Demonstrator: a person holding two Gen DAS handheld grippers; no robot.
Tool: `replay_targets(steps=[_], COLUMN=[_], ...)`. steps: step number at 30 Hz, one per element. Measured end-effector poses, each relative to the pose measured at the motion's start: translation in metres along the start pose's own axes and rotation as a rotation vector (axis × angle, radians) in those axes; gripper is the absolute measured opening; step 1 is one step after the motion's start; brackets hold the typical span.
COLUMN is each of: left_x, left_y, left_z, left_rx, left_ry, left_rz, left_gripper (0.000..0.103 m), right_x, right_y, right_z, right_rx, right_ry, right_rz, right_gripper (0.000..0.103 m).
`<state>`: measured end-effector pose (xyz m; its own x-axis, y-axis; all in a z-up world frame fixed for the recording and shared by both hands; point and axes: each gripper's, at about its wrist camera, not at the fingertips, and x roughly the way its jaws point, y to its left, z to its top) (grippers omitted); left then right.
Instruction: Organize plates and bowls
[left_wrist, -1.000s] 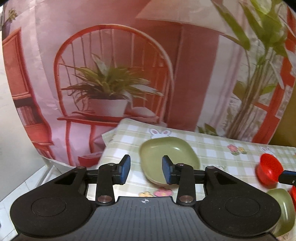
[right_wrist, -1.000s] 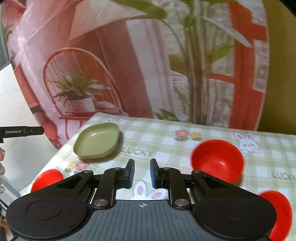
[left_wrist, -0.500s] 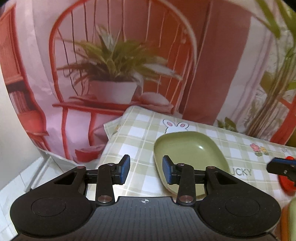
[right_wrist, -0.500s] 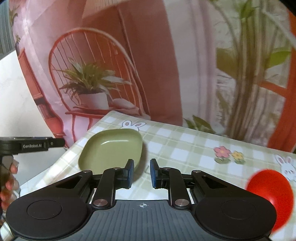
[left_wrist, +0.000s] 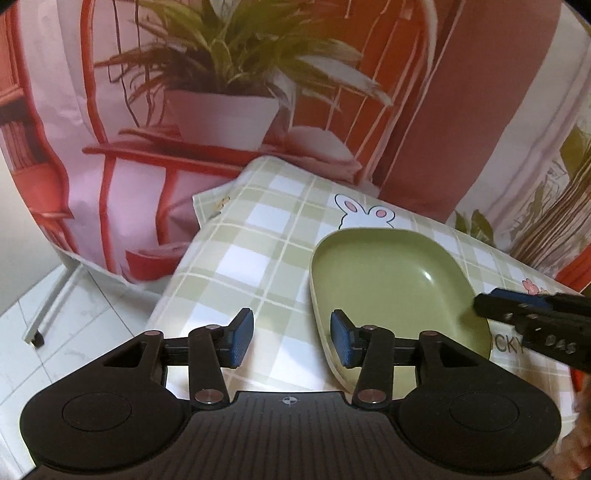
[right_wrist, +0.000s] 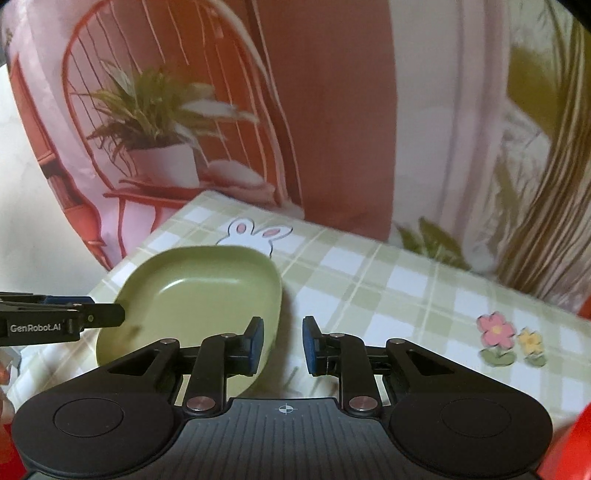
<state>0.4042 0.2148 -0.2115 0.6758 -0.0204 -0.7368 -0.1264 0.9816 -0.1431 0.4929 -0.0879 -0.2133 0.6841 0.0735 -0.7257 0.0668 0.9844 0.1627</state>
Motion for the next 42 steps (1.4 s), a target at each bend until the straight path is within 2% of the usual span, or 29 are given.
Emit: replay_targets(steps=[6,11,13,14,17,21,26,42], left_x=[0.004,0.006,0.005,0.005,0.004,-0.002,-0.021,-0.104], left_y=[0.001,-0.003,-0.009,-0.013,-0.018,-0.019,-0.029,-0.093], left_z=[0.000,-0.002,-0.003,-0.003,-0.004,-0.004,-0.003,-0.025], left_rx=[-0.013,0.025,0.051,0.063,0.084,0.086,0.120,0.194], left_ry=[0.030,0.030,0.032,0.034,0.036,0.050,0.011,-0.060], left_rz=[-0.028,-0.048,-0.055,-0.047,-0.027,-0.036,-0.035,-0.030], left_gripper=[0.047,0.020,0.011,0.010,0.010,0.009,0.010,0.010], right_x=[0.014,0.014,0.013,0.012,0.009,-0.002,-0.023,-0.134], right_y=[0.006,0.008,0.010,0.011,0.011,0.009,0.008,-0.014], right_z=[-0.008,-0.012,-0.014,-0.014,-0.016,-0.019,-0.021,-0.036], right_rx=[-0.003,0.007,0.005,0.006,0.022,0.053,0.081,0.131], right_ry=[0.032,0.039,0.039,0.041,0.048,0.050,0.030,-0.079], right_rz=[-0.008,0.001,-0.005,-0.008,-0.015,-0.016,-0.020,-0.036], right_gripper=[0.020,0.009,0.009,0.009,0.009,0.009,0.009,0.009])
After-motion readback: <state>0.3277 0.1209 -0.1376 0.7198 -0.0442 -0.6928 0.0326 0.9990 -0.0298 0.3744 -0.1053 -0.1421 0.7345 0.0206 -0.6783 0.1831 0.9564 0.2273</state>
